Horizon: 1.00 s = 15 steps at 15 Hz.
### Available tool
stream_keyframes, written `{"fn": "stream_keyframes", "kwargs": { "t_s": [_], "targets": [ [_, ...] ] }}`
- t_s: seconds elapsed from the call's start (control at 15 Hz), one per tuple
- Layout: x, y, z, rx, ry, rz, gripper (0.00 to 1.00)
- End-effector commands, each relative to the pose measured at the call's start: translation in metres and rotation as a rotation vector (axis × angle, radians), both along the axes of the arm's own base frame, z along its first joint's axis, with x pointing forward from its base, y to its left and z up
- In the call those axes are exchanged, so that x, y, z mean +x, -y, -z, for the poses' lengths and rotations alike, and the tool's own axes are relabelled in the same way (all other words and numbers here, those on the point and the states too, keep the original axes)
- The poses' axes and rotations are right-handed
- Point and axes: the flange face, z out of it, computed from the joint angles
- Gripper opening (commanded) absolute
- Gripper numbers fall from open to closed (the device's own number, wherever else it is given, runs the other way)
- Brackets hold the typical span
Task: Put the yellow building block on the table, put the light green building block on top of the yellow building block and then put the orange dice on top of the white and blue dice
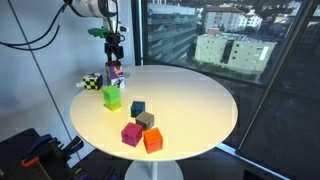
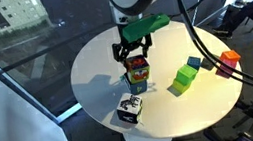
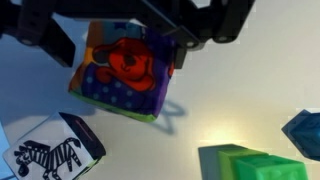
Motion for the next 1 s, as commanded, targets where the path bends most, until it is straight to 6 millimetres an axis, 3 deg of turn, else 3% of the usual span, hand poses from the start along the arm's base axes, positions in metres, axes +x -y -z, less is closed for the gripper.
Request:
{"fn": "stream_keyframes", "kwargs": {
  "t_s": [0.0, 0.53, 0.93],
  "targets": [
    [-0.003, 0.000, -0.015, 0.001, 0.002, 0.020, 1.00],
    [-0.007, 0.002, -0.035, 0.022, 0.031, 0.014, 1.00],
    [-0.024, 0.011, -0.046, -0.003, 0.016, -0.001, 1.00]
  ]
}}
